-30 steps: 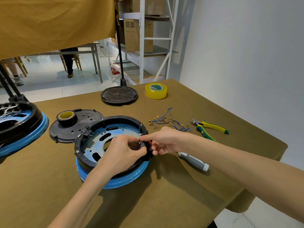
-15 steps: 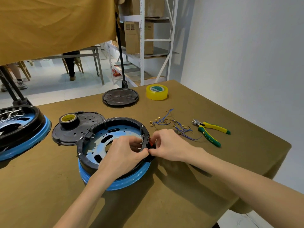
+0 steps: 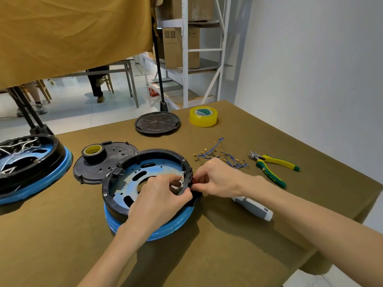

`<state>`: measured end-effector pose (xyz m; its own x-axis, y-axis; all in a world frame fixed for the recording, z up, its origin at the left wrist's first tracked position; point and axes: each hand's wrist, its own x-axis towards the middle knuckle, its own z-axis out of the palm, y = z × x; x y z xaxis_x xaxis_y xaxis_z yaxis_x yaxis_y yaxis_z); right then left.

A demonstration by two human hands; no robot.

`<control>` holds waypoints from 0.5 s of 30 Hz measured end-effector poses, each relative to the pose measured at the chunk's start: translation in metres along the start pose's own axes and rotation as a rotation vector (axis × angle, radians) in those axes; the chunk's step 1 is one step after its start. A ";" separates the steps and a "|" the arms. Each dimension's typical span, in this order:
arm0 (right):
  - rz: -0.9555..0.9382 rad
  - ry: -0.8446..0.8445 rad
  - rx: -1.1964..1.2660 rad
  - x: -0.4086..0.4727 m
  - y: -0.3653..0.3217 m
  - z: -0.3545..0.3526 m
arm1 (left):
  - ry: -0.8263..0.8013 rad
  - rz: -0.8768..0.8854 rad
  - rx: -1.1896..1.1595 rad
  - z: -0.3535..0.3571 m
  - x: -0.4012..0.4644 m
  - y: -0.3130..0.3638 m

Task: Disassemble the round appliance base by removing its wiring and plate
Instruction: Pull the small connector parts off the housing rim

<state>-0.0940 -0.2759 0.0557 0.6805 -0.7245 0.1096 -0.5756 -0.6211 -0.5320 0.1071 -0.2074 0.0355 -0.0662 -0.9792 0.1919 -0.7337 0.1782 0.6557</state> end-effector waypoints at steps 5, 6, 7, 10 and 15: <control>-0.060 0.128 0.000 -0.008 0.001 0.010 | -0.016 0.011 0.017 0.001 0.001 -0.001; -0.063 0.141 0.008 -0.009 0.001 0.010 | -0.018 0.014 0.021 0.001 0.001 -0.001; -0.065 0.147 0.014 -0.010 0.001 0.011 | -0.019 0.014 0.023 0.001 0.001 -0.001; -0.063 0.149 0.014 -0.011 -0.001 0.011 | -0.017 -0.003 0.013 0.001 0.001 -0.001; 0.006 0.120 0.023 -0.010 -0.006 0.006 | -0.020 -0.014 0.016 0.001 0.001 -0.001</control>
<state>-0.0947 -0.2630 0.0523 0.6169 -0.7598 0.2050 -0.5680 -0.6102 -0.5523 0.1072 -0.2088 0.0343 -0.0696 -0.9833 0.1681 -0.7451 0.1633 0.6466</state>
